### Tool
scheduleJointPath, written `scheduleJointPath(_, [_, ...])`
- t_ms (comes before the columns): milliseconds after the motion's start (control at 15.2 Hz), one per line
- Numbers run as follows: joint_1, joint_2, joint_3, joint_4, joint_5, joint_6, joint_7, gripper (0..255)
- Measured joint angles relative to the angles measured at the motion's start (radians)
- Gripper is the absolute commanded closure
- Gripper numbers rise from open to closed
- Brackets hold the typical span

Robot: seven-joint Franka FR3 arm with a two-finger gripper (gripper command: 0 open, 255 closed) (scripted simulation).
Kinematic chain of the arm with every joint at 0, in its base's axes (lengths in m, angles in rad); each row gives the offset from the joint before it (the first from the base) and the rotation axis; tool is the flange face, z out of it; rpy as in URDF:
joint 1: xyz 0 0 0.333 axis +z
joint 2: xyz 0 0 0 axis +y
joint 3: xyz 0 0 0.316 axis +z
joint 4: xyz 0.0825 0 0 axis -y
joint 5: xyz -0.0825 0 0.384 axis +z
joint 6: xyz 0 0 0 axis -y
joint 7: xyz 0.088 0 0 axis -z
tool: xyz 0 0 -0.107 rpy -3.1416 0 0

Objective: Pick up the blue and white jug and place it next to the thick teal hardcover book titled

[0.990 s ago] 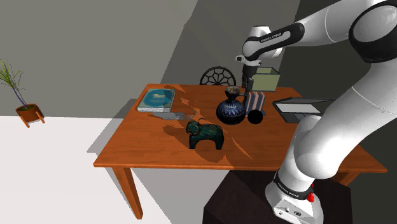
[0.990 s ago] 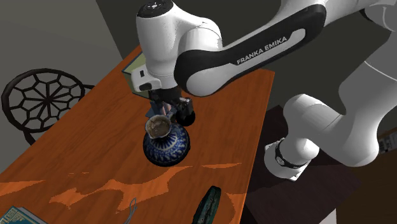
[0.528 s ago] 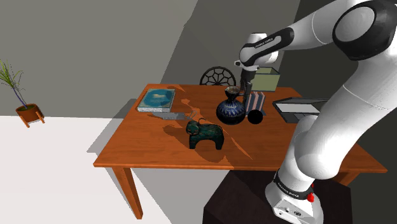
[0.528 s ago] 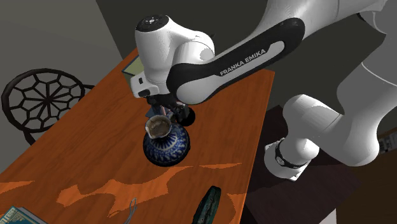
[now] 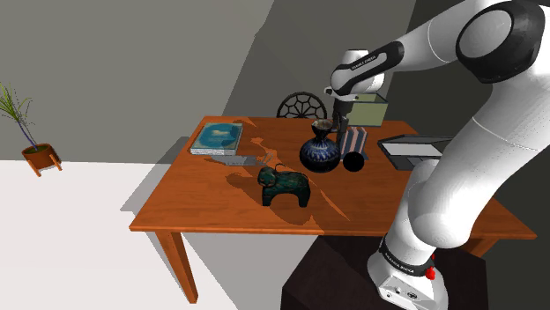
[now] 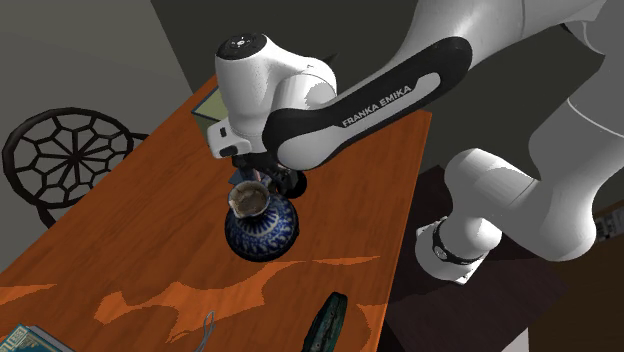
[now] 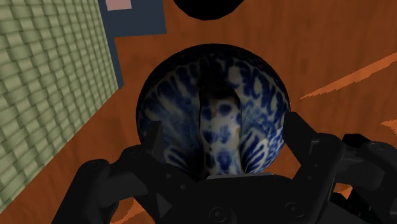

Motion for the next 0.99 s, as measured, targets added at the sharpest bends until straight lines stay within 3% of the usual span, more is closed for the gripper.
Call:
scheduleJointPath(66, [0.000,0.000,0.000,0.000,0.000,0.000,0.000,255])
scheduleJointPath(726, [0.000,0.000,0.000,0.001,0.000,0.001,0.000,255])
scheduleJointPath(990, [-0.002,-0.019,0.012,0.025,-0.010,-0.044,0.011,255])
